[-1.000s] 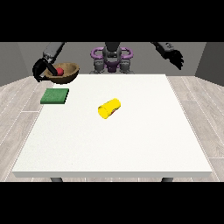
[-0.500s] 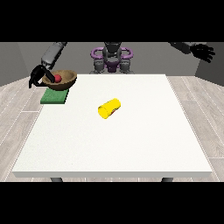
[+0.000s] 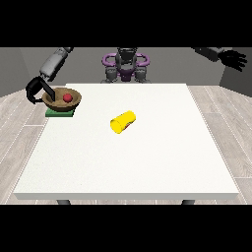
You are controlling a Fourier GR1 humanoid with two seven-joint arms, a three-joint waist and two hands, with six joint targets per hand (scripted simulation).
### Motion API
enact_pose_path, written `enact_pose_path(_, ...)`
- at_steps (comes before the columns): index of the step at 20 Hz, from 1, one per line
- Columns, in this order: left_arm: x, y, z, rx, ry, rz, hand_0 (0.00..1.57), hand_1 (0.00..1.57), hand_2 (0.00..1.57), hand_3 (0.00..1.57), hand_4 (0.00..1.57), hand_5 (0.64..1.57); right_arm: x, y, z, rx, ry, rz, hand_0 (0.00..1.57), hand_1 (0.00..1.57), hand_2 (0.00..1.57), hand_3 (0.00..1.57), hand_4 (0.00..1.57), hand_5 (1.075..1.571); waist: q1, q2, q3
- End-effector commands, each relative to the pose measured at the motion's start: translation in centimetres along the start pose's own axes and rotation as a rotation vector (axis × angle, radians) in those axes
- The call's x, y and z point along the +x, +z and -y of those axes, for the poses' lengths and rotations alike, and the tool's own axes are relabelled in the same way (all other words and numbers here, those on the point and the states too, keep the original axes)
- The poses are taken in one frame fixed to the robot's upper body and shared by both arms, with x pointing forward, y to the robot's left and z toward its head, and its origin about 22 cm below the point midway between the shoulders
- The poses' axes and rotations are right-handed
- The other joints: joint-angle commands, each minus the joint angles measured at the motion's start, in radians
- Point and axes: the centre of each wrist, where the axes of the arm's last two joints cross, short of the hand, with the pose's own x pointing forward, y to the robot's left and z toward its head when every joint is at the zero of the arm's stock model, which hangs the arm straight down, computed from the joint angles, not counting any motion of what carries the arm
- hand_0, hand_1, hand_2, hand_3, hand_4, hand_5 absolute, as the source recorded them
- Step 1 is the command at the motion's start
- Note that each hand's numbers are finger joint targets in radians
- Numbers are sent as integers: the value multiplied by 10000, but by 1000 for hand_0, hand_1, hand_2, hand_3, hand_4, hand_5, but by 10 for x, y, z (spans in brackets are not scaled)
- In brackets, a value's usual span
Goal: Pick the cup and pour the ball into the bowl, then pick the bowl and place it on the pad
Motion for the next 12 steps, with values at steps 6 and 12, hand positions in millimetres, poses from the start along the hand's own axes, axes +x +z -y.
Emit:
enact_pose_path(6, -12, 2, 43, -827, -218, -1067, 0, 0, 0, 0, 1078, 1567, -1, -4, -1, 643, 216, -836, 0, 0, 0, 119, 0, 1369, -28, -1319, 10)
enact_pose_path(12, -41, 9, 103, -1219, 252, -3022, 0, 0, 0, 0, 902, 1559, 42, -6, -36, 2110, 325, -704, 0, 0, 0, 0, 416, 1383, -298, -3610, -8)
